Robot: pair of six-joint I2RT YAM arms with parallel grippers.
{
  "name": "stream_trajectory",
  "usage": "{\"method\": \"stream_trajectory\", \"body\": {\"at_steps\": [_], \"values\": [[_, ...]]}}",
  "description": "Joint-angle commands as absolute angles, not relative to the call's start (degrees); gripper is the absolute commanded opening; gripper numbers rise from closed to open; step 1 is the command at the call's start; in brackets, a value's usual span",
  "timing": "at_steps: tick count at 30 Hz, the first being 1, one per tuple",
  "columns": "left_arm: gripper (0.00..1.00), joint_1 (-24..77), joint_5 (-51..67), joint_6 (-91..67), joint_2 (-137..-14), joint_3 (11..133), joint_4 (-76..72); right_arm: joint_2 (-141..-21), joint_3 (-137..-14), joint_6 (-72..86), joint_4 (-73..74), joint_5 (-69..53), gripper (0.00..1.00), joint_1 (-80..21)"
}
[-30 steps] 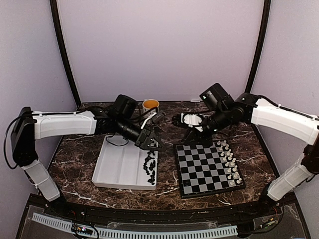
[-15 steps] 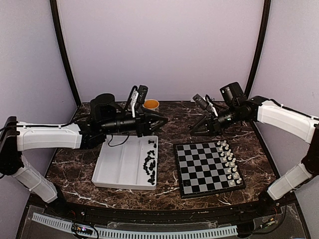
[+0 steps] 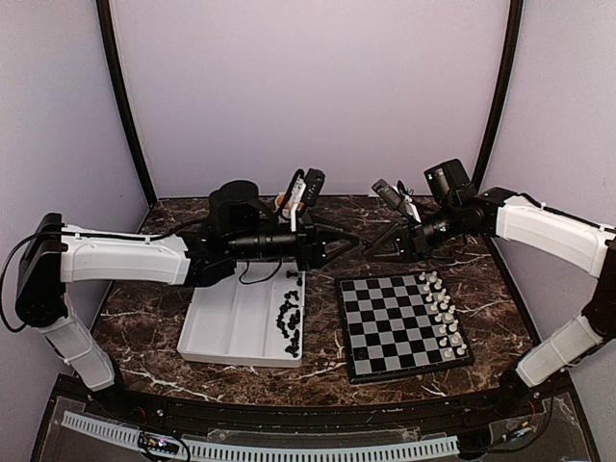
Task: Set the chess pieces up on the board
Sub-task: Pass from the right arm to the left
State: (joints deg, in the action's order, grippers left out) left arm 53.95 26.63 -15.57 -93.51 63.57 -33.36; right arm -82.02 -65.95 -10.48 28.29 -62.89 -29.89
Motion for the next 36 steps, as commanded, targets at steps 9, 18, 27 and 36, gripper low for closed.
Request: {"method": "stream_trajectory", "body": {"at_steps": [9,18,27,36], "values": [[0.39,54.66,28.74,-13.98,-97.31,70.46,-30.12,-82.38,-65.36,-9.48,26.37,-64.00,0.15,-29.62],[0.34,55.03,30.19,-13.59,-99.02,71.98,-27.49,-82.54,-65.13,-8.52,25.51,-64.09,0.15,-29.53],[0.15,55.02,30.69,-13.47,-99.43,72.59,-27.64,-82.57,-64.48,-8.60,25.13,-63.60,0.15,-29.40],[0.09,55.02,31.02,-13.46,-99.84,73.41,-27.10,-81.86,-63.73,-10.52,25.76,-61.79,0.17,-29.44]]}}
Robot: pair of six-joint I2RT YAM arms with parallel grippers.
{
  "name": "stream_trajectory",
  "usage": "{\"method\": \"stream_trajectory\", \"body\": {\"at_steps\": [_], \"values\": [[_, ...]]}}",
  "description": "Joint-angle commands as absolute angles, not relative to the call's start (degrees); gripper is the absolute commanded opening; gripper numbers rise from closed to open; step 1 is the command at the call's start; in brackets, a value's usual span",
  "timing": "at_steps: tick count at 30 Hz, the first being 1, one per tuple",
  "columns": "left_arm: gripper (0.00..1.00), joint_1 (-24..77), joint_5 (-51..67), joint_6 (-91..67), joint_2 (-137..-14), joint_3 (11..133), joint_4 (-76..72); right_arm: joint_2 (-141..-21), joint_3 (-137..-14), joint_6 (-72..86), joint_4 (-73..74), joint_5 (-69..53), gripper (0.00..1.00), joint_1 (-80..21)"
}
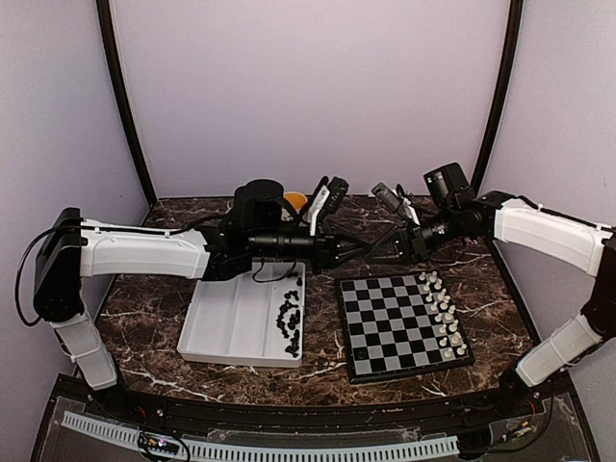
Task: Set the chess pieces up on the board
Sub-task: Pass from the right arm to the left, then place the bishop on c8.
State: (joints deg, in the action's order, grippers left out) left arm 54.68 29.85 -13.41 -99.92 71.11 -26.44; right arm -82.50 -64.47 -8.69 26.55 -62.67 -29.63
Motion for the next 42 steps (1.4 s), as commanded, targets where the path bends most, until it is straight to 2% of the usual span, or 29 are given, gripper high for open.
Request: {"method": "stream_trajectory", "body": {"at_steps": [1,8,14,22,28,42], "values": [[0.08,55.02,31.02,-13.45,-99.91,73.58,-26.79,-81.69,-63.72,-11.08,26.08,-61.39,0.19,-29.44],[0.07,55.02,29.10,-11.86,-99.79,74.54,-22.85,-79.01,-64.21,-23.65,35.54,-52.65,0.45,-29.45],[0.07,55.02,27.27,-7.24,-99.34,74.61,-13.80,-76.46,-60.14,-34.17,43.88,-35.95,0.54,-28.79],[0.08,56.46,25.11,0.52,-101.44,74.00,-1.19,-65.85,-46.98,-32.30,34.79,-23.31,0.55,-26.18],[0.09,60.14,22.12,10.27,-107.26,79.81,11.06,-64.20,-43.61,-30.60,30.39,-22.51,0.55,-23.49],[0.11,63.05,14.64,12.65,-113.35,81.12,12.14,-63.54,-43.24,-29.38,28.65,-21.98,0.55,-19.96]]}}
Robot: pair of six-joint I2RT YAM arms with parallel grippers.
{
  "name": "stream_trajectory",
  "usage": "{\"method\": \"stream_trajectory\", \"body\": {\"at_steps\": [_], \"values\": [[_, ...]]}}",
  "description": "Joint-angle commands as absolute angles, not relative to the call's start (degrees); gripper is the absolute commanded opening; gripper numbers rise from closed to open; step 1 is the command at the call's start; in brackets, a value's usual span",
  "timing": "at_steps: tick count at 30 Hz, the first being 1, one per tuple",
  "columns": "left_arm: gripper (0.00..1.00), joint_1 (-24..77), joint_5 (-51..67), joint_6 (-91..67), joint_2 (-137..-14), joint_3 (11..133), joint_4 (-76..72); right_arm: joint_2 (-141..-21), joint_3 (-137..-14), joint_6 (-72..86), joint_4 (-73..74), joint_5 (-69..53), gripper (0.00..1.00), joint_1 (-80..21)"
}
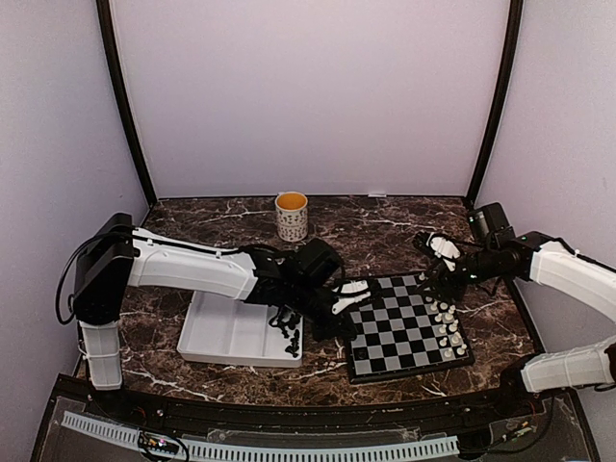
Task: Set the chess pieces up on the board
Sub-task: Place the bishop on c8.
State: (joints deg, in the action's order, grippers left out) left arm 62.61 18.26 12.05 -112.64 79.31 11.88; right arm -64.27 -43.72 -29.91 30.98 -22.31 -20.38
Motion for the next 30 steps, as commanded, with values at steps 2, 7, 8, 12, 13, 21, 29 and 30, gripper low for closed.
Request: {"method": "stream_trajectory", "body": {"at_steps": [2,7,8,12,13,21,29,30], "values": [[0.11,63.10,12.97,11.63,-113.85,81.08,11.01,-63.64,-43.11,-29.36,28.50,-22.04,0.55,-19.95],[0.11,63.11,12.88,10.29,-114.60,81.04,9.61,-63.89,-42.85,-29.27,27.96,-21.53,0.55,-19.95],[0.11,63.11,13.37,10.16,-114.65,81.04,9.46,-63.94,-42.81,-29.27,27.86,-21.53,0.55,-19.97],[0.11,63.19,15.23,9.34,-115.09,81.08,8.47,-64.16,-42.76,-29.38,27.62,-21.53,0.55,-19.91],[0.11,63.19,15.45,9.15,-115.35,81.16,8.25,-64.20,-42.80,-29.40,27.68,-21.65,0.55,-19.89],[0.12,63.27,16.60,8.71,-116.51,82.17,8.28,-64.16,-42.76,-29.36,27.77,-21.88,0.55,-19.94],[0.13,63.28,17.09,8.76,-118.08,83.72,9.56,-63.94,-42.72,-29.45,27.72,-21.71,0.55,-19.90],[0.13,63.28,17.46,8.78,-118.49,84.06,10.06,-63.86,-42.64,-29.44,27.77,-21.71,0.55,-19.94]]}}
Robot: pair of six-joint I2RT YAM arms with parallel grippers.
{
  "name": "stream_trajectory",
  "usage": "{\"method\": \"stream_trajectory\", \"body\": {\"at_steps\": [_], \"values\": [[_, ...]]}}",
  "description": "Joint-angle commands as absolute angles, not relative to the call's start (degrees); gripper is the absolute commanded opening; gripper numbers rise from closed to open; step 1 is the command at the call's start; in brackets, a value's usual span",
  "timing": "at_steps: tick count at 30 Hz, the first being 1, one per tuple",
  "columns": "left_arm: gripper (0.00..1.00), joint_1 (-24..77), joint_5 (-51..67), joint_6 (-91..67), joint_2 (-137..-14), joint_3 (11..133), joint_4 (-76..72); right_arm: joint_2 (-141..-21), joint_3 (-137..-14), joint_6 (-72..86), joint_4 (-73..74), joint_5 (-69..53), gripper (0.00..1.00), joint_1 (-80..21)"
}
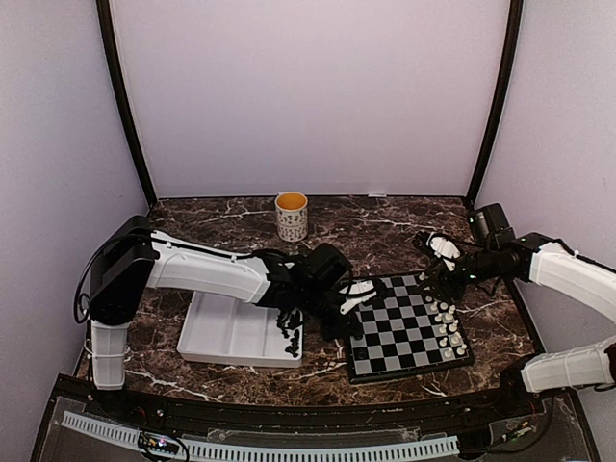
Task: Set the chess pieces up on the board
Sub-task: Place the bishop on c8.
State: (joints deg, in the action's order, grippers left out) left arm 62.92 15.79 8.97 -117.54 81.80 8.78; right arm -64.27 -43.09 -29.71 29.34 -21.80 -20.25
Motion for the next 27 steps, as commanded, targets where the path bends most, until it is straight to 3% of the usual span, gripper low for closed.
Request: {"method": "stream_trajectory", "body": {"at_steps": [1,15,20,27], "values": [[0.13,63.28,17.65,8.79,-118.68,84.13,10.29,-63.79,-42.61,-29.44,27.77,-21.69,0.55,-19.91],[0.14,63.61,17.94,9.09,-119.62,84.77,11.79,-63.96,-42.63,-29.49,27.73,-21.89,0.55,-19.90],[0.26,63.76,17.62,9.39,-119.53,84.90,12.54,-64.16,-42.71,-29.55,27.77,-21.97,0.55,-19.95],[0.34,63.90,15.25,8.85,-118.76,84.82,12.58,-64.34,-42.71,-29.53,27.75,-22.02,0.55,-19.94]]}}
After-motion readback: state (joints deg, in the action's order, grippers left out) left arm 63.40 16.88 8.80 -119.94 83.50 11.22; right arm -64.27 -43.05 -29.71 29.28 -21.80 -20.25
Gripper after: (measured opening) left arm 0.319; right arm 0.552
